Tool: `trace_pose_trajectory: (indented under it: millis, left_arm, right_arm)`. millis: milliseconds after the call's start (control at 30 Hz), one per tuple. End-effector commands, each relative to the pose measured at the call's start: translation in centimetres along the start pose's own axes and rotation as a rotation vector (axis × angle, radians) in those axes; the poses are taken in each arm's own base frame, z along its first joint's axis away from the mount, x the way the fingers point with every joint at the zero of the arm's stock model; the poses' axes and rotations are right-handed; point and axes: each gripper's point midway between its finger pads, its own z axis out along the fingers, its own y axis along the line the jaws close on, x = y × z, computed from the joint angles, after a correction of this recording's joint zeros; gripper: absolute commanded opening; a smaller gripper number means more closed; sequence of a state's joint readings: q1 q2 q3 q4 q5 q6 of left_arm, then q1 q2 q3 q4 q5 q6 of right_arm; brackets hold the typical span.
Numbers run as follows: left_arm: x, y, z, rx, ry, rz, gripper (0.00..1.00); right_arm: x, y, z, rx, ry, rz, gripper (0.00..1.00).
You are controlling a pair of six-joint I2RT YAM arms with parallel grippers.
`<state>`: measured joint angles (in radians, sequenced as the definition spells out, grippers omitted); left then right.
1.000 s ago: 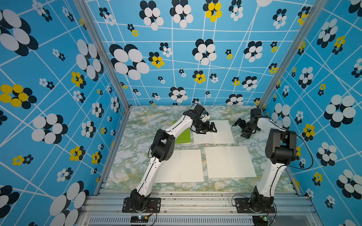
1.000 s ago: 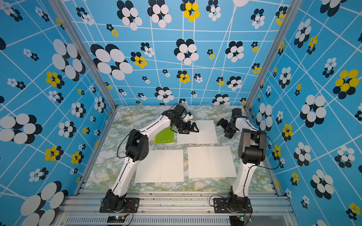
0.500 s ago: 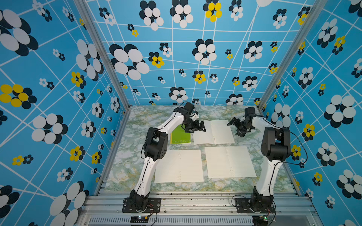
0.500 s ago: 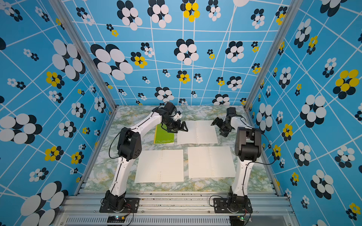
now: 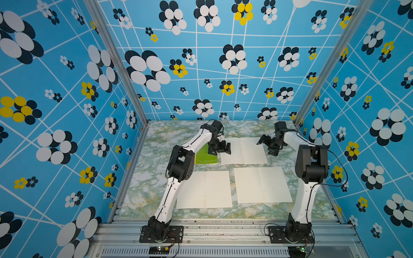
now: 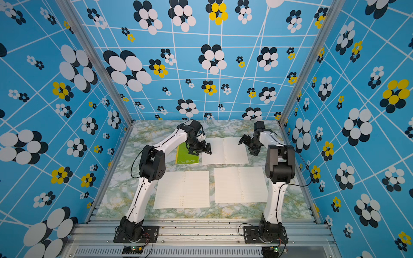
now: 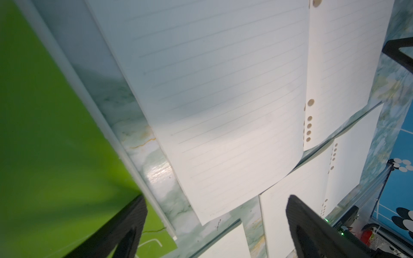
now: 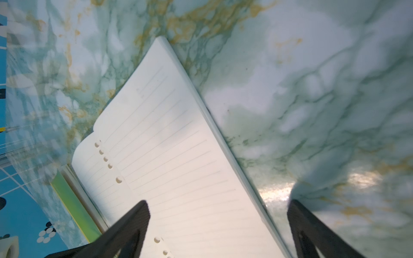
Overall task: Close the notebook
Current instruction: Close the notebook at the center of the board.
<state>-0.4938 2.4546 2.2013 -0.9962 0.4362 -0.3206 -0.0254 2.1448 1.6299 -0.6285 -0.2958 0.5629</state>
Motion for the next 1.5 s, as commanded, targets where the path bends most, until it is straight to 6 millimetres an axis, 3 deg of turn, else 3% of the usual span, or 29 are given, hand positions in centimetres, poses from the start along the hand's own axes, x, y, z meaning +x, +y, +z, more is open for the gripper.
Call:
trace_pose_trajectory:
  millis: [0,267,600,633,767,1467]
  left_arm:
    - [0.9,0.3,1.2,-0.036,0.044,-0.003,1.00]
    - [1.0,-0.3,2.1,-0.034,0.051,-0.008,1.00]
    - [1.1,0.9,2.7,-0.097,0.054,-0.074,1.00]
    - [1.2,0.9,2.8,-0.097,0.057,-0.084,1.00]
    - [1.2,1.3,3.4,-0.116,0.050,-0.117,1.00]
    - [1.9,-0.4,6.2,-0.037,0.103,-0.179,0.99]
  right_arm:
    - [0.5,-0.5,0.4,0.057,0.023,-0.025,0.99]
    - [1.0,-0.3,0.6,0.068,0.034,-0.043,0.99]
    - [1.6,0.0,0.8,0.074,0.042,-0.059,0.99]
    - [2.1,-0.5,1.9,0.089,0.066,-0.055,0.99]
    - [2.6,-0.2,2.2,0.093,0.074,-0.066,0.99]
    - [4.1,0.9,2.8,0.075,0.097,-0.089,0.99]
